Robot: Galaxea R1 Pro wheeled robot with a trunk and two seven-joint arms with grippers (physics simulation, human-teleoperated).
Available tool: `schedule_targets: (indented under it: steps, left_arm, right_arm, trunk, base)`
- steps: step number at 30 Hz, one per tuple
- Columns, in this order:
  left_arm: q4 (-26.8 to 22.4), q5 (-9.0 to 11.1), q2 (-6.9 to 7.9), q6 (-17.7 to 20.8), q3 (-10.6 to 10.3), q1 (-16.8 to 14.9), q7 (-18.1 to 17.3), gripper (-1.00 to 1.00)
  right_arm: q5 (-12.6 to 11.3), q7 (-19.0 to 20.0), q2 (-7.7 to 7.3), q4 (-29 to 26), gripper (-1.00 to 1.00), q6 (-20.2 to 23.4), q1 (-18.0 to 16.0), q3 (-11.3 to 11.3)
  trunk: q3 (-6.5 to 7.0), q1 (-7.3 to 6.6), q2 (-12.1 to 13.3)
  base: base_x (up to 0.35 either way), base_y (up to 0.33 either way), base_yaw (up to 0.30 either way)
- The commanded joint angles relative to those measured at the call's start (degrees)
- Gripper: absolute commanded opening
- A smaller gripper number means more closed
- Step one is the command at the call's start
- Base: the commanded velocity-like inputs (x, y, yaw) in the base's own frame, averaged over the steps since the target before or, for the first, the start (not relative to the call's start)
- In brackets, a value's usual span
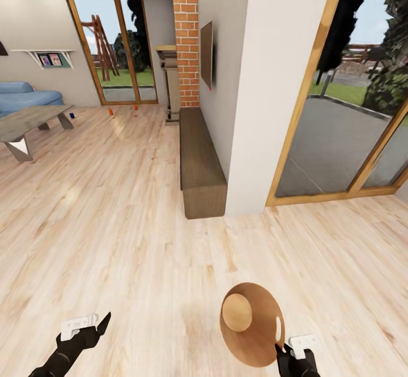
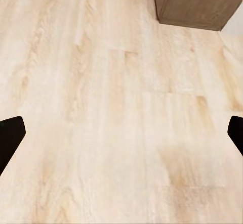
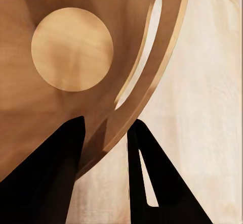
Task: Put the three can of soda from the living room inside the tash can in the kitchen.
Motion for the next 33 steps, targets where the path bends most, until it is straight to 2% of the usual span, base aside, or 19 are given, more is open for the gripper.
schedule_targets:
  steps: [1,2,3,6,7,10,20,31,33]
  left_arm:
    - [0.0,0.1,0.00,0.0,0.4,0.0,0.0,1.00]
    - [0.0,0.4,-0.04,0.0,1.2,0.0,0.0,1.00]
    - [0.0,0.8,-0.19,0.0,3.5,0.0,-0.2,1.00]
    - [0.0,1.2,-0.36,0.1,7.4,0.0,-0.6,1.00]
    - [0.0,1.3,-0.42,0.1,9.2,0.0,-0.7,1.00]
    - [0.0,1.5,-0.50,0.1,11.5,0.0,-0.9,1.00]
    - [0.0,1.4,-0.54,0.2,12.6,0.0,-1.0,1.00]
    - [0.8,1.0,-0.54,0.0,12.6,-0.1,-0.9,1.00]
    - [0.9,0.9,-0.54,0.0,12.5,-0.1,-0.9,1.00]
  right_arm:
    - [-0.2,0.2,0.00,-0.1,-1.00,0.0,0.0,0.0]
    - [-0.3,0.2,0.00,-0.1,-1.00,0.0,0.0,0.0]
    - [-0.3,0.2,0.00,0.0,-1.00,0.0,0.0,-0.1]
    - [-0.3,0.3,0.00,0.0,-1.00,0.0,0.0,-0.1]
    - [-0.3,0.3,0.00,0.0,-1.00,0.0,0.0,-0.1]
    - [-0.3,0.3,0.00,0.0,-1.00,0.0,0.0,0.0]
    - [-0.3,0.3,-0.03,-0.1,-1.00,0.0,0.0,0.0]
    - [-0.2,0.7,-2.12,-3.9,-1.00,-0.2,-1.4,-0.5]
    - [-0.2,0.8,-2.40,-6.3,-1.00,0.1,-3.2,-0.6]
  trunk:
    - [0.01,0.00,0.0]
    - [0.01,0.00,0.0]
    - [0.01,0.00,0.0]
    - [0.01,0.00,0.0]
    - [0.01,0.00,0.0]
    - [0.01,0.00,0.0]
    - [0.02,0.00,0.0]
    - [0.21,0.00,0.0]
    - [0.22,0.00,0.0]
  base:
    - [0.120,-0.001,0.000]
    - [0.119,-0.001,0.000]
    - [0.117,0.000,0.000]
    - [0.115,0.000,0.000]
    - [0.114,0.000,0.000]
    - [0.114,0.000,-0.005]
    - [0.113,0.000,-0.150]
    - [0.107,0.000,-0.178]
    - [0.074,0.000,-0.092]
